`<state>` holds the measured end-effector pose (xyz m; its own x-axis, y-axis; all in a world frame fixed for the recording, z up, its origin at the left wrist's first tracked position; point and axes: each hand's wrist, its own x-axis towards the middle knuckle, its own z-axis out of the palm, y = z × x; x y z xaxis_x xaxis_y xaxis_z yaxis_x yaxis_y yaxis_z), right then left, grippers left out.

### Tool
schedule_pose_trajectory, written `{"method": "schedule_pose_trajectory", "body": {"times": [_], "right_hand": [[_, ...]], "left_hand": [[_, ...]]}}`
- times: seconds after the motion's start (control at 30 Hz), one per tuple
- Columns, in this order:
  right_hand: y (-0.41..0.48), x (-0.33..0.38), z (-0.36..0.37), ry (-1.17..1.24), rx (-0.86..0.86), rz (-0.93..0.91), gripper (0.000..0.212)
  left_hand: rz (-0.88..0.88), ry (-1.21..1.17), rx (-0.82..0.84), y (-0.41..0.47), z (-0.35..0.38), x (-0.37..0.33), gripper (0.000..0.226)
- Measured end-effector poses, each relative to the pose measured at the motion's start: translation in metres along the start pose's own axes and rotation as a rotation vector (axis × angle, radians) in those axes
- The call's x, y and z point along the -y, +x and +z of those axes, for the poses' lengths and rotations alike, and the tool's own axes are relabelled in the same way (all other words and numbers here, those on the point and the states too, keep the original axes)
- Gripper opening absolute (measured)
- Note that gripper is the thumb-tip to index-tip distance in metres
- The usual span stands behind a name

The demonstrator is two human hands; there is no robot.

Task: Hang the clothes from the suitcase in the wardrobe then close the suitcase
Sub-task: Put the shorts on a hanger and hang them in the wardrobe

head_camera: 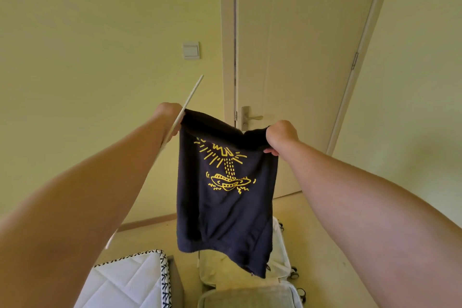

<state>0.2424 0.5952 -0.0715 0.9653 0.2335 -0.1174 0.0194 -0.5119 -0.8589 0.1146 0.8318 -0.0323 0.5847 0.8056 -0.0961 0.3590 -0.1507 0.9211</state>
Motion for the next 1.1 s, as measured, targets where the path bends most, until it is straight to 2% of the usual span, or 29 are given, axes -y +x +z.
{"method": "schedule_pose_trajectory", "body": {"times": [0.17, 0.23, 0.27, 0.33, 0.4, 0.5, 0.67, 0.77, 0.87, 0.93, 1.03, 1.1], "right_hand": [[-0.011, 0.006, 0.024, 0.121, 0.395, -0.117, 0.074], [-0.026, 0.013, 0.035, 0.134, 0.503, -0.148, 0.08], [-0.03, 0.017, 0.041, 0.155, 0.54, -0.157, 0.072], [-0.035, 0.023, 0.049, 0.185, 0.518, -0.13, 0.037], [-0.028, 0.025, 0.053, 0.22, 0.408, -0.053, 0.024], [-0.019, 0.023, 0.044, 0.279, 0.271, 0.003, 0.021], [-0.013, 0.034, 0.024, 0.593, 0.223, 0.024, 0.017], [-0.016, 0.049, 0.019, 0.79, 0.265, 0.086, 0.019], [-0.022, 0.057, 0.014, 1.006, 0.394, 0.228, 0.029], [-0.028, 0.059, 0.011, 1.128, 0.463, 0.251, 0.035], [-0.026, 0.053, 0.004, 1.081, 0.379, 0.16, 0.028], [-0.02, 0.05, -0.005, 1.096, 0.311, 0.161, 0.028]], "left_hand": [[0.149, -0.176, 0.18, -0.035, 0.028, -0.029, 0.031], [0.158, -0.201, 0.277, -0.049, 0.039, -0.04, 0.031], [0.154, -0.206, 0.337, -0.053, 0.041, -0.045, 0.031], [0.128, -0.213, 0.436, -0.057, 0.044, -0.05, 0.027], [0.127, -0.214, 0.432, -0.051, 0.041, -0.049, 0.021], [0.156, -0.123, 0.346, -0.029, 0.03, -0.034, 0.024], [0.145, 0.359, 0.284, -0.01, 0.025, 0.029, 0.025], [0.106, 0.347, 0.35, -0.012, 0.042, 0.061, 0.047], [0.15, 0.31, 0.478, -0.02, 0.067, 0.065, 0.068], [0.192, 0.398, 0.541, -0.031, 0.083, 0.062, 0.061], [0.189, 0.471, 0.605, -0.037, 0.102, 0.07, 0.044], [0.178, 0.529, 0.653, -0.035, 0.109, 0.079, 0.031]]}}
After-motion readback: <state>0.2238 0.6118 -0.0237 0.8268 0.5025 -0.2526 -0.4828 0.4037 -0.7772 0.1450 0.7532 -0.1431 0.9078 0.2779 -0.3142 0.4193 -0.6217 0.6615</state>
